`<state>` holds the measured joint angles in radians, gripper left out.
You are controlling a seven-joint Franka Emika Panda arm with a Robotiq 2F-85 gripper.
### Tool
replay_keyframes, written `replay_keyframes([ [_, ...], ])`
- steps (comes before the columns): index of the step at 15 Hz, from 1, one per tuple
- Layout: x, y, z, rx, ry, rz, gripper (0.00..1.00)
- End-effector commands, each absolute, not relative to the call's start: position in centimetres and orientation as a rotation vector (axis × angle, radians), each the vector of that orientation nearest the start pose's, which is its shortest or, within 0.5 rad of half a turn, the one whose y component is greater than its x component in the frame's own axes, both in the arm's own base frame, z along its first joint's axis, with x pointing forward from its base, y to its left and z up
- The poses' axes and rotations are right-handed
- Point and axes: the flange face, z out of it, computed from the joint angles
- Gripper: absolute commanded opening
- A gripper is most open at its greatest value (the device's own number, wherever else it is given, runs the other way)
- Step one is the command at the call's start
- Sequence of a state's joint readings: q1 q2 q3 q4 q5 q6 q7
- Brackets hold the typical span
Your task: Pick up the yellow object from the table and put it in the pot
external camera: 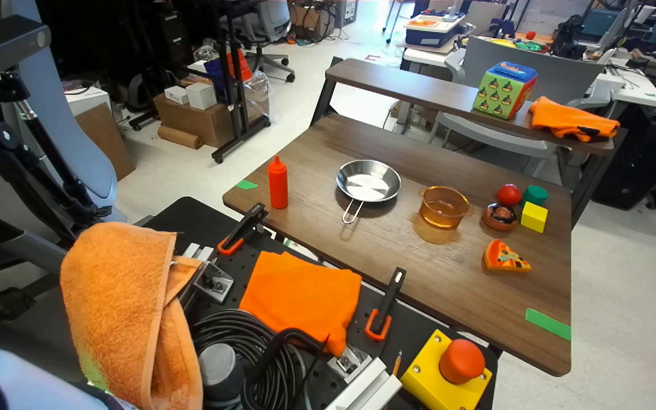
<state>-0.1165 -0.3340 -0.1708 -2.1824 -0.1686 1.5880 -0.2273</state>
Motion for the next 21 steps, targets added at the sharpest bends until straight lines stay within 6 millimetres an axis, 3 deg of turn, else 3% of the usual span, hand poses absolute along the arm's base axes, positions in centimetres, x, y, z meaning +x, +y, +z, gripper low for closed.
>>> replay_keyframes([
  [1, 40.1, -14.3, 50.5, -3.152, 0.028, 0.45, 1.0],
  [9, 39.8, -14.8, 50.0, -3.148, 0.09, 0.442, 1.0],
  [15, 40.7, -15.6, 49.6, -3.124, 0.179, 0.425, 1.0],
  [21, 42.1, -16.9, 49.7, -3.237, 0.225, 0.31, 1.0],
])
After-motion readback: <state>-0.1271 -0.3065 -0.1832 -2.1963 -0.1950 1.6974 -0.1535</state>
